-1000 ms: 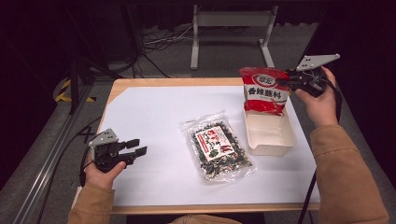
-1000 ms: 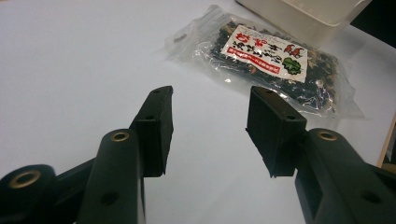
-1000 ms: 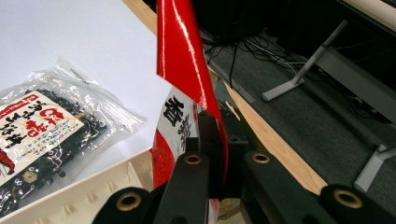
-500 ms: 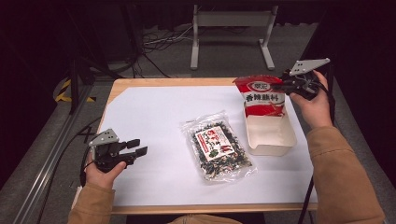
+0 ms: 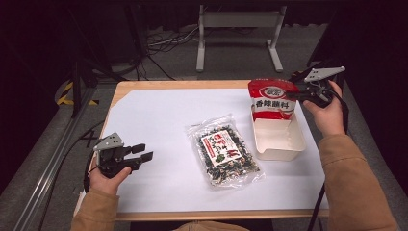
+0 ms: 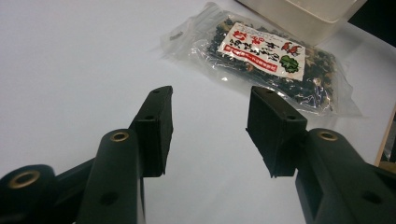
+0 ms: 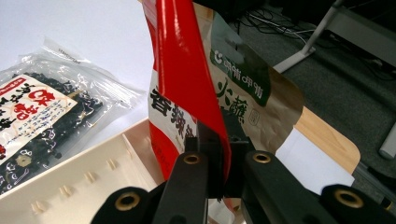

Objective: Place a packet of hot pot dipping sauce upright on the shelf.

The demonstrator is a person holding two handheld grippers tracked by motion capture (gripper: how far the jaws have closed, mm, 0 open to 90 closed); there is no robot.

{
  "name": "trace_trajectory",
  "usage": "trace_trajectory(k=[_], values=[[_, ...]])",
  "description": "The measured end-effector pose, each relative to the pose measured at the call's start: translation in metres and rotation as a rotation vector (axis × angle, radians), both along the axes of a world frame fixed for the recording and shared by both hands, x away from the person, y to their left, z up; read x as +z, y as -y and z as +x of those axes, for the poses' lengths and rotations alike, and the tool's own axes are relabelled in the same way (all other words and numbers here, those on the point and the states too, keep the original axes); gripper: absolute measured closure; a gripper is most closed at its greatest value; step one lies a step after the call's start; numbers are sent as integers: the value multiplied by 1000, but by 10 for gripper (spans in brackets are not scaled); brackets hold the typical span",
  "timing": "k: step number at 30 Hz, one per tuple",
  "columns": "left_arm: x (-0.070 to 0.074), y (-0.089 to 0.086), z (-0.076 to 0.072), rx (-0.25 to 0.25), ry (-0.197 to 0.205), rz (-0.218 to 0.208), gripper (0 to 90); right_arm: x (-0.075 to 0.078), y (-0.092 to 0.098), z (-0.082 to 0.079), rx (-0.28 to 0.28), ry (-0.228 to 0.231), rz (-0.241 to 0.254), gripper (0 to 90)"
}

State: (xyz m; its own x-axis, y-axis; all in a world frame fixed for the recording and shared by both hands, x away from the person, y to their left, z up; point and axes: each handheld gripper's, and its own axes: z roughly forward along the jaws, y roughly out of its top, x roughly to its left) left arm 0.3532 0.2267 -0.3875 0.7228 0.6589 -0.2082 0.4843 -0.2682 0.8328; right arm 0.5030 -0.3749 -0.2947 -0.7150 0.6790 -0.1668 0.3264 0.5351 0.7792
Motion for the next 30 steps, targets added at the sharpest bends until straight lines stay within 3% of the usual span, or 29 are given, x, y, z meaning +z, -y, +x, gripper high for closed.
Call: trace_trajectory(k=[4,8,11,12,13,15,16,24,30], values=[[-1,1,1,1,-6,6,471,-1,0,-2,-11,-4,6,891],[-1,3,3,2,-25,9,432,0,-2,-5,-37,-20,27,809],[-1,5,4,-1,-29,5,421,0,-2,-10,-61,-3,73,651],[-1,5,5,-6,-22,13,421,0,-2,-10,-61,-3,73,651],[-1,7,6,-4,-25,13,417,0,-3,-14,-84,-6,129,530],[-1,7,7,-4,-18,19,416,1,-3,-15,-85,-6,151,498],[-1,9,7,-2,-21,19,409,2,-3,-20,-99,15,146,415],[1,13,12,-18,-14,26,396,8,-2,-36,-124,49,165,318],[1,19,17,-29,-8,32,368,14,-7,-52,-110,57,165,306]])
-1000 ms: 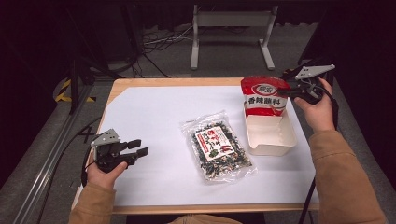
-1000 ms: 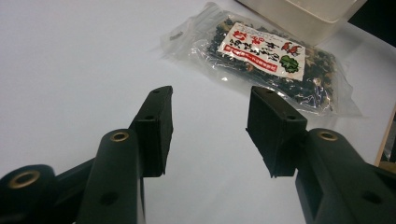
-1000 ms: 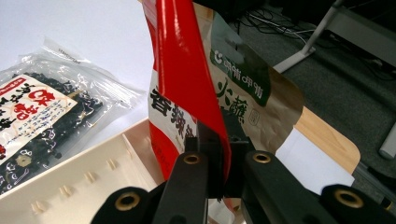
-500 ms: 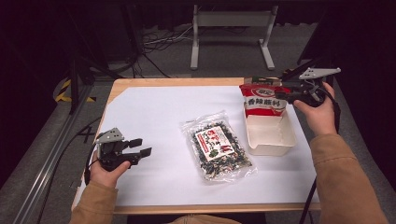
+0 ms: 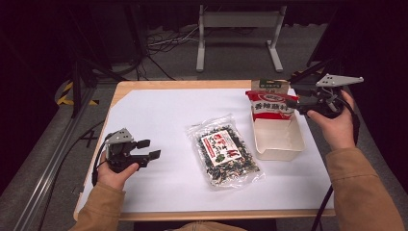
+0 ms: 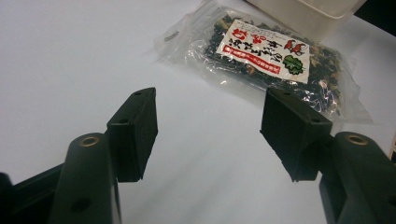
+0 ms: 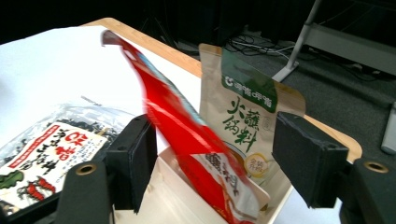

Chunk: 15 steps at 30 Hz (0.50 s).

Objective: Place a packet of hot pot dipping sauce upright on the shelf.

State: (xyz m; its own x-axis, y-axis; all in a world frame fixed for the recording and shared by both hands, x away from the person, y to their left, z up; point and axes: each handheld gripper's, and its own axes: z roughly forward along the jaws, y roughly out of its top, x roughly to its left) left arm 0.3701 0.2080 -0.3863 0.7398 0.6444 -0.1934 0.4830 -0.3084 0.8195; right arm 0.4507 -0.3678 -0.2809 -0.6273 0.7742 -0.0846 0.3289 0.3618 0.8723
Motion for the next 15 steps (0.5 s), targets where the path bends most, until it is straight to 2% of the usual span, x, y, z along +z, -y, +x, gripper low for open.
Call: trace_trajectory(k=[5,9,15], values=[[1,4,1,-8,12,4,363,5,-8,-14,9,24,-10,294],[2,4,3,-16,13,5,359,9,-10,-27,-12,41,-48,276],[2,7,5,-14,7,1,356,8,-11,-46,-3,65,-34,272]])
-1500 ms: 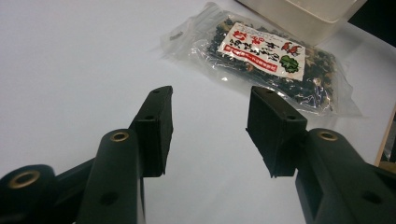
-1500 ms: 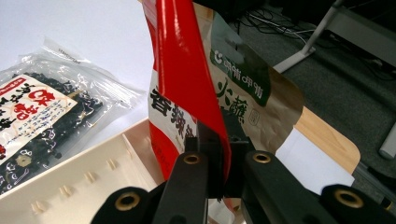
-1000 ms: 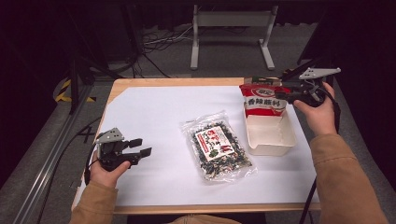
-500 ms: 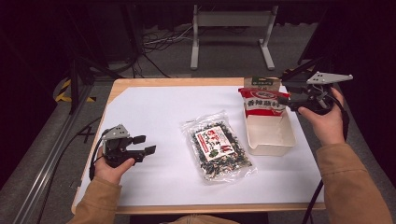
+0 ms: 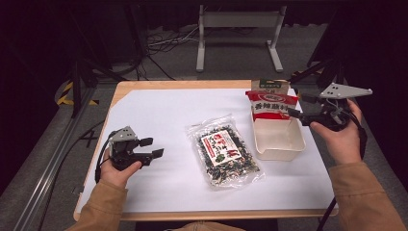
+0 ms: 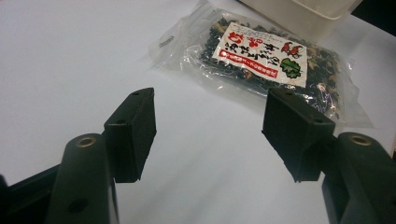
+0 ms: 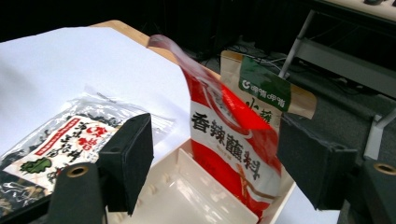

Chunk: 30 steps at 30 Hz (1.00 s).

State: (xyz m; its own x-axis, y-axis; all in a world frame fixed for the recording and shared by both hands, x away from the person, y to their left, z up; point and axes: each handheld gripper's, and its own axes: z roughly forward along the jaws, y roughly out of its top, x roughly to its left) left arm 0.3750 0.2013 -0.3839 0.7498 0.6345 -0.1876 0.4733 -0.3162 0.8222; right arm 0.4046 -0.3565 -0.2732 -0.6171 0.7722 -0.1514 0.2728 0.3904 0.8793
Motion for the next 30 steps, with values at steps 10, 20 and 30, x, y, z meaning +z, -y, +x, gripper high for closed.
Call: trace_trajectory(k=[10,20,30], values=[[2,6,3,-16,-3,6,355,-13,-10,-27,31,9,23,272],[5,11,12,-17,-15,0,341,-31,-25,-44,89,-7,47,271],[8,23,29,-15,-56,7,305,-46,-40,-51,127,-16,43,276]])
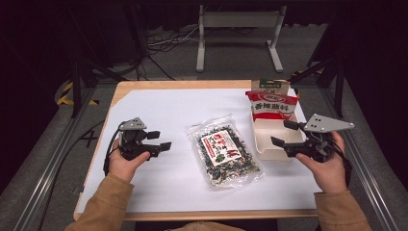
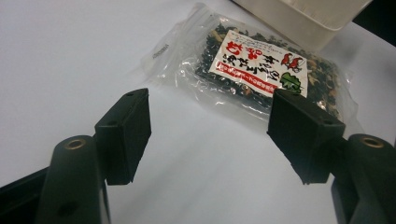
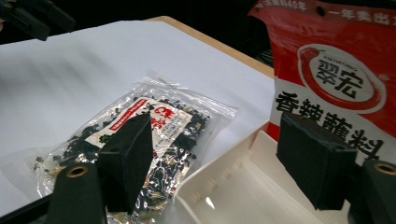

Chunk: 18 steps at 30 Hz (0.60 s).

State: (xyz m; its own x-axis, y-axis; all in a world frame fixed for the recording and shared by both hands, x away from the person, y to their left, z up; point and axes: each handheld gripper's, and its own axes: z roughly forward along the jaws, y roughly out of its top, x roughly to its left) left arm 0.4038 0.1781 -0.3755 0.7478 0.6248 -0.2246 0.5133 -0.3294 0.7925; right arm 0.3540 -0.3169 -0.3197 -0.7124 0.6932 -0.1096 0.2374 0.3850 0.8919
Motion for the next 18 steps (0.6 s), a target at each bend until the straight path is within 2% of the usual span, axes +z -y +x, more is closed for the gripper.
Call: trace_trajectory(k=[1,2,3,4,9,13,18], values=[[0,2,2,-1,-2,4,305,-1,-1,-1,4,-1,11,286],[0,4,4,3,-5,10,301,-4,-3,-1,18,-8,11,365],[-1,6,7,5,-8,16,301,-5,-4,-2,26,-13,8,380],[-2,9,12,8,-9,31,301,-5,-4,-3,27,-11,10,381],[-7,18,23,35,-30,40,301,-7,-8,-5,48,-14,7,384],[-11,22,32,54,-47,26,302,-9,-10,-6,55,-9,14,381],[-20,27,46,78,-76,-21,317,-10,-11,-7,63,-10,24,381]])
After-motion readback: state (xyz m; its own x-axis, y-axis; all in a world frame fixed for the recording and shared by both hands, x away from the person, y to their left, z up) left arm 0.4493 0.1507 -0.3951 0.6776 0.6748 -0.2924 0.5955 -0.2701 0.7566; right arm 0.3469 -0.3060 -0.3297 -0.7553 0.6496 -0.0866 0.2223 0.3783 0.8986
